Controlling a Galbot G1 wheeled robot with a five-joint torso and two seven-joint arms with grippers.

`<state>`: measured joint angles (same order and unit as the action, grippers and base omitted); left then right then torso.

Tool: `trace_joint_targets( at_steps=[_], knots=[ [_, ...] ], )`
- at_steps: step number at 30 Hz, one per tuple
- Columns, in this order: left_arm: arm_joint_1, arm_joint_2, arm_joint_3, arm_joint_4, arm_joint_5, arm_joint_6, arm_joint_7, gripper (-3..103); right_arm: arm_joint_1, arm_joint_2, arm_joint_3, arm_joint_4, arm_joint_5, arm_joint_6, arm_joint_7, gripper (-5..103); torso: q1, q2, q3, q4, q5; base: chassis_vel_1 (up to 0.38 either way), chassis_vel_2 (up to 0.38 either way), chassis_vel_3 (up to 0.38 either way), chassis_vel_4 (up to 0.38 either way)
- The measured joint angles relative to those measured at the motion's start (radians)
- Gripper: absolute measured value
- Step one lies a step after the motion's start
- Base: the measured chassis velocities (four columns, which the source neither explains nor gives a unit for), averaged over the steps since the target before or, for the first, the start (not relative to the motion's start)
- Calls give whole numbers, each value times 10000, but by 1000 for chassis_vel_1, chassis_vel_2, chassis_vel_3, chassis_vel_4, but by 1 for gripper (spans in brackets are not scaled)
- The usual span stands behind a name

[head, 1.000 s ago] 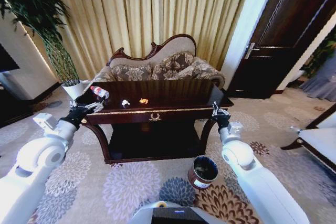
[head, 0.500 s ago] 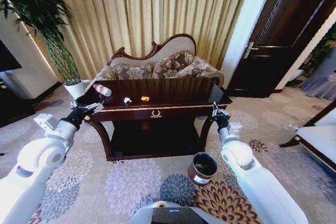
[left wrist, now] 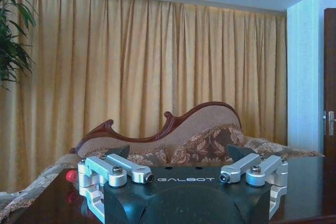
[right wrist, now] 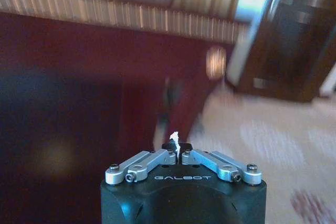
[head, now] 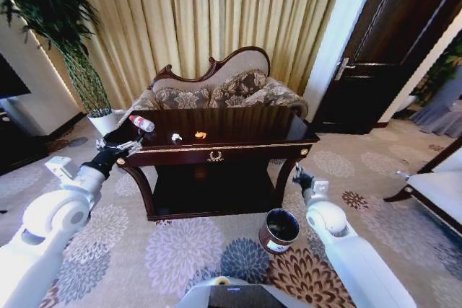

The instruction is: Move to the front of the table and place the trash on the table into the trash bin.

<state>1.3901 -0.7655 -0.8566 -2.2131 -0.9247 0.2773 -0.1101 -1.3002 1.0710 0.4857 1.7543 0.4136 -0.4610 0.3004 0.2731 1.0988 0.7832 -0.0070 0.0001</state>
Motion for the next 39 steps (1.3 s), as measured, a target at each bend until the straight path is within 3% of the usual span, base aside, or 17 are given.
trace_joint_targets(
  at_steps=[5,9,15,19,21,22,23,26,29,33,34,36,39],
  knots=[
    [-7,-37,-47,-42,-1,-19,15,100,244,524,-62,-1992,-875,-202,-366,1,0,0,0,-4,0,0,0,0,0],
    [7,-63,-173,-163,-47,-20,13,100,996,1039,0,-3938,-1647,204,-374,1,1,0,0,2,0,0,0,0,0],
    [221,-120,-420,-248,-87,-31,12,100,1448,1529,181,-5071,-2399,332,-474,-2,0,0,0,2,-1,0,0,0,0],
    [295,-120,-494,-275,-92,-47,13,100,1436,1621,217,-5144,-2515,519,-536,14,0,0,0,1,-4,0,0,0,0],
    [292,-127,-481,-299,-92,-48,13,100,1428,1634,232,-5126,-2533,563,-538,14,0,0,0,0,-2,0,0,0,0],
    [289,-141,-442,-340,-93,-49,13,100,1417,1646,248,-5054,-2538,586,-543,25,0,-1,1,-1,-1,0,0,0,0],
    [289,-141,-442,-340,-93,-49,13,100,1417,1646,248,-5054,-2538,586,-543,25,0,-1,1,-1,-1,0,0,0,0],
    [285,-158,-367,-380,-80,-49,13,100,1420,1647,246,-4907,-2538,668,-541,41,1,0,0,0,-1,0,0,0,0],
    [277,-160,-364,-380,-79,-49,13,100,1427,1647,236,-4889,-2538,706,-535,47,0,0,0,0,-2,0,0,0,0],
    [207,-156,-363,-332,-82,-49,14,100,1405,1688,163,-4622,-2379,1126,-447,68,0,-1,1,-1,0,0,0,0,0],
    [207,-156,-363,-332,-82,-49,14,100,1405,1688,163,-4622,-2379,1126,-447,68,0,-1,1,-1,0,0,0,0,0],
    [190,-153,-359,-331,-85,-49,13,100,1332,1686,131,-4262,-2080,1461,-445,73,1,-1,1,0,1,0,0,0,0],
    [170,-181,-335,-367,-93,-49,13,100,927,1632,50,-2482,-1692,3225,-530,90,1,0,0,1,-3,0,0,0,0]
  ],
)
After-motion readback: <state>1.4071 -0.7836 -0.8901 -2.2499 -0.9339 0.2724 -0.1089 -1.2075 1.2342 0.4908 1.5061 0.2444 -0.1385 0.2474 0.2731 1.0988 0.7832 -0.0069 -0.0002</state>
